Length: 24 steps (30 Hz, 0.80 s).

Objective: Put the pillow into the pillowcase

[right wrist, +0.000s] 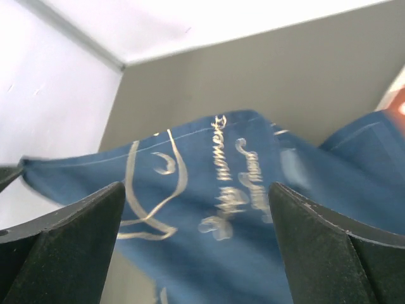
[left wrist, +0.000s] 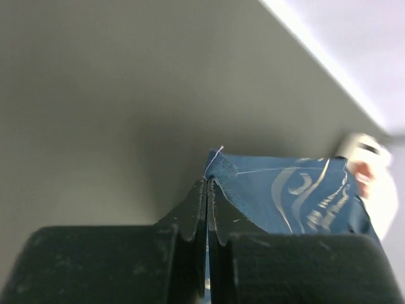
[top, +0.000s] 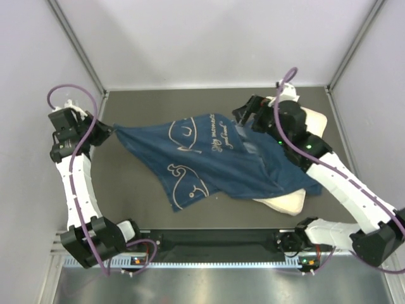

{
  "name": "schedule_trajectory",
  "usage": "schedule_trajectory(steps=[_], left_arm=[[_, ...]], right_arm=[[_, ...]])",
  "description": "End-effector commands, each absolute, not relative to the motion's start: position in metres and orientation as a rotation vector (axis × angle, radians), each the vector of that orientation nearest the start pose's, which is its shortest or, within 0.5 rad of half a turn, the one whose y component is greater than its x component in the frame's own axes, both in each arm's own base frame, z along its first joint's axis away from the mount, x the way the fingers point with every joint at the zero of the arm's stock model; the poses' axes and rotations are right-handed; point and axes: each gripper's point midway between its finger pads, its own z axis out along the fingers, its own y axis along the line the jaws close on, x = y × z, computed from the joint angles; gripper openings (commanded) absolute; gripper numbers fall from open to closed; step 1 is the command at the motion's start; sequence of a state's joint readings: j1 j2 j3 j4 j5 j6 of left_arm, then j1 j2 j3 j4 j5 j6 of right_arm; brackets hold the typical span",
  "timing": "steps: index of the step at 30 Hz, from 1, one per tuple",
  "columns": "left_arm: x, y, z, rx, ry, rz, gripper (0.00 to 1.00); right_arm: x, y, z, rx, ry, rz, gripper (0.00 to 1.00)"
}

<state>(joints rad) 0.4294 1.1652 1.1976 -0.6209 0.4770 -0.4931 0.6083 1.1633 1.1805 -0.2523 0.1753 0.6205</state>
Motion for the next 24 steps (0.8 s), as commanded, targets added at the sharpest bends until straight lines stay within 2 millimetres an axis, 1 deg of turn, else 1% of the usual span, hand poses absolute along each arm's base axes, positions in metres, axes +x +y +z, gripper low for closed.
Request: schedule_trajectory(steps=[1, 2, 3, 4, 5, 6, 7, 8, 9, 10, 11, 12, 13, 14, 15, 16, 17, 18, 19, 20, 21, 22, 23, 24], left_arm=[[0.324, 0.097, 0.259, -0.761, 2.069, -0.206, 0.0], [0.324, 0.113, 0.25, -0.817, 2.086, -0.128, 0.0], [0.321, 0.124, 0.247, -0.853, 2.089, -0.07, 0.0], [0.318, 0.139, 0.249, -0.916, 2.069, -0.015, 0.0], [0.31, 0.156, 0.244, -0.992, 2.064, 0.086, 0.0], [0.309, 0.163, 0.247, -1.018, 2.04, 0.106, 0.02], [0.312, 0.162, 0.249, -0.996, 2.035, 0.093, 0.07], [0.32, 0.155, 0.254, -0.951, 2.024, 0.032, 0.2], [0.328, 0.139, 0.258, -0.9, 2.029, -0.083, 0.29], [0.332, 0.127, 0.257, -0.865, 2.036, -0.162, 0.44], [0.335, 0.118, 0.258, -0.837, 2.034, -0.209, 0.82], [0.338, 0.105, 0.257, -0.796, 2.047, -0.268, 0.92], [0.339, 0.1, 0.255, -0.781, 2.057, -0.278, 0.99], [0.338, 0.097, 0.256, -0.768, 2.058, -0.28, 0.99], [0.338, 0.091, 0.251, -0.753, 2.068, -0.294, 0.99], [0.338, 0.084, 0.251, -0.724, 2.073, -0.326, 0.99], [0.337, 0.077, 0.251, -0.706, 2.077, -0.353, 0.99], [0.338, 0.066, 0.245, -0.678, 2.099, -0.391, 0.99], [0.338, 0.055, 0.243, -0.643, 2.115, -0.433, 0.99], [0.339, 0.047, 0.236, -0.631, 2.142, -0.443, 0.99], [0.339, 0.029, 0.226, -0.585, 2.187, -0.46, 0.99], [0.339, 0.024, 0.218, -0.584, 2.211, -0.442, 0.99], [0.34, 0.019, 0.21, -0.581, 2.229, -0.449, 0.99], [0.337, 0.007, 0.194, -0.563, 2.268, -0.465, 0.99]], right_arm=[[0.325, 0.169, 0.369, 0.172, 1.765, 0.643, 0.95], [0.325, 0.159, 0.362, 0.192, 1.783, 0.641, 0.95], [0.32, 0.152, 0.359, 0.204, 1.794, 0.674, 0.95], [0.325, 0.131, 0.337, 0.262, 1.829, 0.631, 0.95], [0.324, 0.123, 0.328, 0.283, 1.841, 0.619, 0.96], [0.322, 0.109, 0.31, 0.321, 1.863, 0.584, 0.96], [0.321, 0.103, 0.3, 0.337, 1.877, 0.565, 0.97], [0.319, 0.098, 0.293, 0.349, 1.886, 0.549, 0.98], [0.32, 0.091, 0.284, 0.366, 1.9, 0.532, 0.99], [0.318, 0.092, 0.269, 0.359, 1.934, 0.545, 0.99], [0.318, 0.094, 0.263, 0.35, 1.95, 0.554, 0.99], [0.315, 0.102, 0.251, 0.311, 1.986, 0.595, 0.98], [0.315, 0.109, 0.251, 0.283, 1.985, 0.631, 0.97], [0.316, 0.115, 0.243, 0.264, 2.011, 0.661, 0.96], [0.312, 0.125, 0.235, 0.226, 2.042, 0.703, 0.96], [0.312, 0.127, 0.23, 0.214, 2.058, 0.705, 0.96], [0.313, 0.127, 0.219, 0.218, 2.095, 0.69, 0.96], [0.317, 0.122, 0.215, 0.233, 2.101, 0.656, 0.97], [0.32, 0.121, 0.214, 0.228, 2.104, 0.641, 0.97], [0.327, 0.12, 0.206, 0.224, 2.131, 0.623, 0.97], [0.335, 0.122, 0.214, 0.175, 2.12, 0.611, 0.95], [0.341, 0.123, 0.212, 0.151, 2.136, 0.599, 0.93], [0.35, 0.123, 0.196, 0.147, 2.2, 0.568, 0.93], [0.361, 0.114, 0.2, 0.147, 2.204, 0.502, 0.91]])
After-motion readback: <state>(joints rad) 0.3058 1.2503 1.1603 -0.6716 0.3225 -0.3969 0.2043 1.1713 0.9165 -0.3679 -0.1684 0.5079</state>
